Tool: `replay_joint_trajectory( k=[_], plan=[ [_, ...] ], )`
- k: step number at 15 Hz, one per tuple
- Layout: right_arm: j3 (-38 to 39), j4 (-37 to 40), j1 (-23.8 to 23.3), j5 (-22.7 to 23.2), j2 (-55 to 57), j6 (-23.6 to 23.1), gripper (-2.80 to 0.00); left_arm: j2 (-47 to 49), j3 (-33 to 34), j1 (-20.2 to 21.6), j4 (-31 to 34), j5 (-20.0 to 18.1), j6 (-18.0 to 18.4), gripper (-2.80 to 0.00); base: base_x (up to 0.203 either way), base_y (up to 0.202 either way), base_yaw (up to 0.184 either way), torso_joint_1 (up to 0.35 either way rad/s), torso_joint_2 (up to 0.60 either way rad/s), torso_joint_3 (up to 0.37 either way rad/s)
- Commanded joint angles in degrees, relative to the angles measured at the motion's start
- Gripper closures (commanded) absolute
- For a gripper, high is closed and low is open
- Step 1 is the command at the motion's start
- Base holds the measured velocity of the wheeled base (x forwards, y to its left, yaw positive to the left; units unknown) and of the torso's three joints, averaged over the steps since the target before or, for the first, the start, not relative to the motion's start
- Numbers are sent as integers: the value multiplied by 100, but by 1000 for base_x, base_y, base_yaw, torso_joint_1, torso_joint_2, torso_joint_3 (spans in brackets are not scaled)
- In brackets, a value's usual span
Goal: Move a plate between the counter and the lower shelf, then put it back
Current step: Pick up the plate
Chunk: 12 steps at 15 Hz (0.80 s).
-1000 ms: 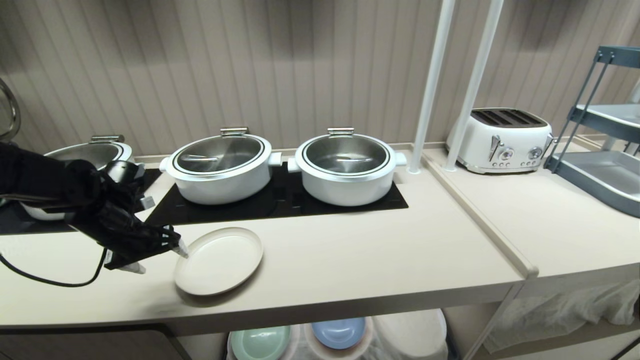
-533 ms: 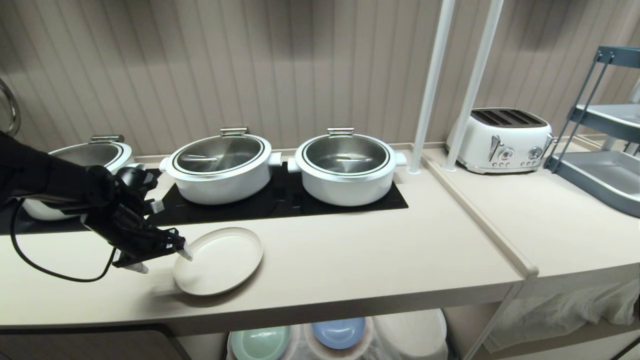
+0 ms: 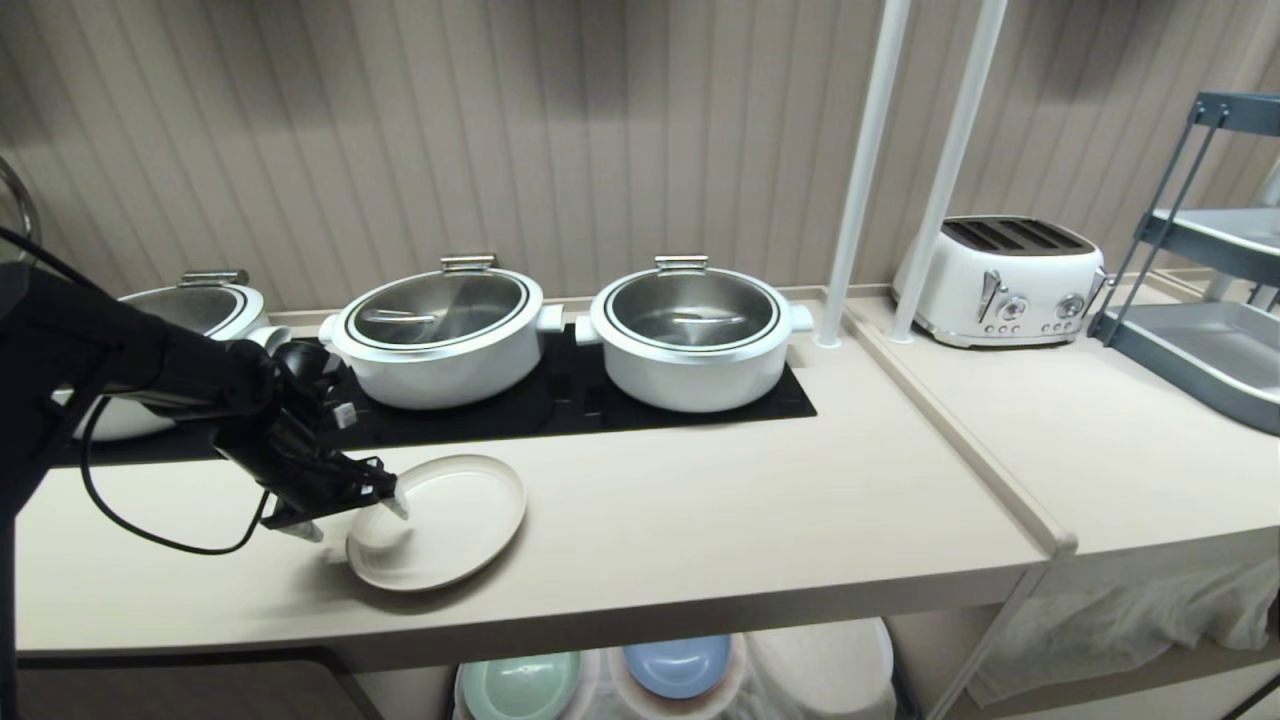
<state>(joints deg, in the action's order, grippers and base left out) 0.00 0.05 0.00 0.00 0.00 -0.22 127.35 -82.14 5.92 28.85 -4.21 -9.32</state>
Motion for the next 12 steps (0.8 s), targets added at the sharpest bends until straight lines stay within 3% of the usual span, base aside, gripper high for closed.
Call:
replay_joint_trajectory(
  k=[1,9,10,12],
  plan=[
    [0,-1,0,0,0,-2,0,99,-47,-38,15,-1,-9,-280,0,0,0,0,0,0],
    [0,4,0,0,0,-4,0,133,-47,-21,12,-10,-9,-280,0,0,0,0,0,0],
    [0,4,0,0,0,-4,0,124,-39,-21,6,-10,-9,0,0,0,0,0,0,0],
    [0,-4,0,0,0,-4,0,124,-39,-21,6,-3,-9,0,0,0,0,0,0,0]
  ],
)
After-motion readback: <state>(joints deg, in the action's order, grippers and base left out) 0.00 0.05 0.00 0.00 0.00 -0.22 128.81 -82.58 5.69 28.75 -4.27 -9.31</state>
